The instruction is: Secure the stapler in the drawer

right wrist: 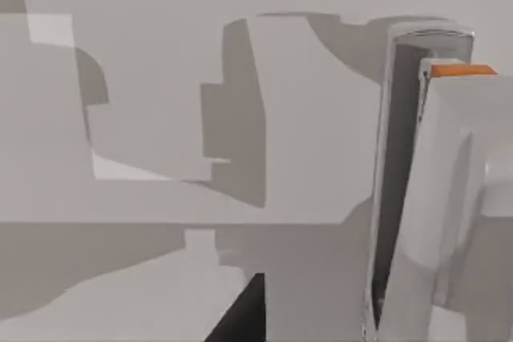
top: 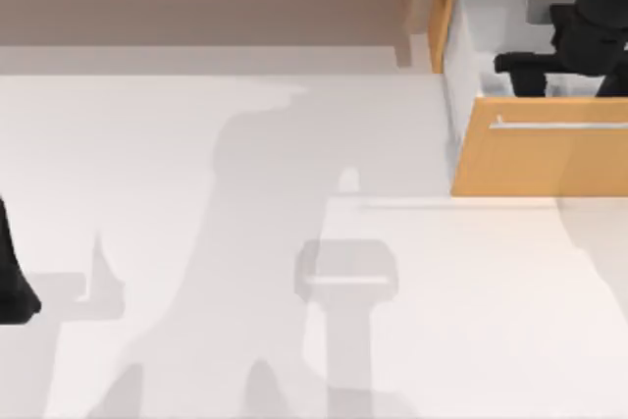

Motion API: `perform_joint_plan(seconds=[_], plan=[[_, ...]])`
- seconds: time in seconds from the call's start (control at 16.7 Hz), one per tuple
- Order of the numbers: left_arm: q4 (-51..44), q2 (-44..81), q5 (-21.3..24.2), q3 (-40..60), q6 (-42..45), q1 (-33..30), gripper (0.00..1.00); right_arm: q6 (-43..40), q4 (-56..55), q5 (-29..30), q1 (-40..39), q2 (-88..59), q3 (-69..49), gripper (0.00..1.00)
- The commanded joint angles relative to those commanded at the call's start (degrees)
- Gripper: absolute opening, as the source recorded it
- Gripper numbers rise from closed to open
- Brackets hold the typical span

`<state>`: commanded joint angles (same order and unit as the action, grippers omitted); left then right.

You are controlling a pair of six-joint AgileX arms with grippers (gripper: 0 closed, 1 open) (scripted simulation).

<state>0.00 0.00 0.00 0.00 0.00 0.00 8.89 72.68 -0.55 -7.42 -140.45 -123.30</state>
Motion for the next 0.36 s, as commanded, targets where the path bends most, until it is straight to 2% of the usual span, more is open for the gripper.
perform_joint_plan(seconds=[0.36], plan=[[0.0,0.0,0.0,0.0,0.0,0.0,1.0,0.0,0.0,0.0,0.0,0.0,0.0,1.0]])
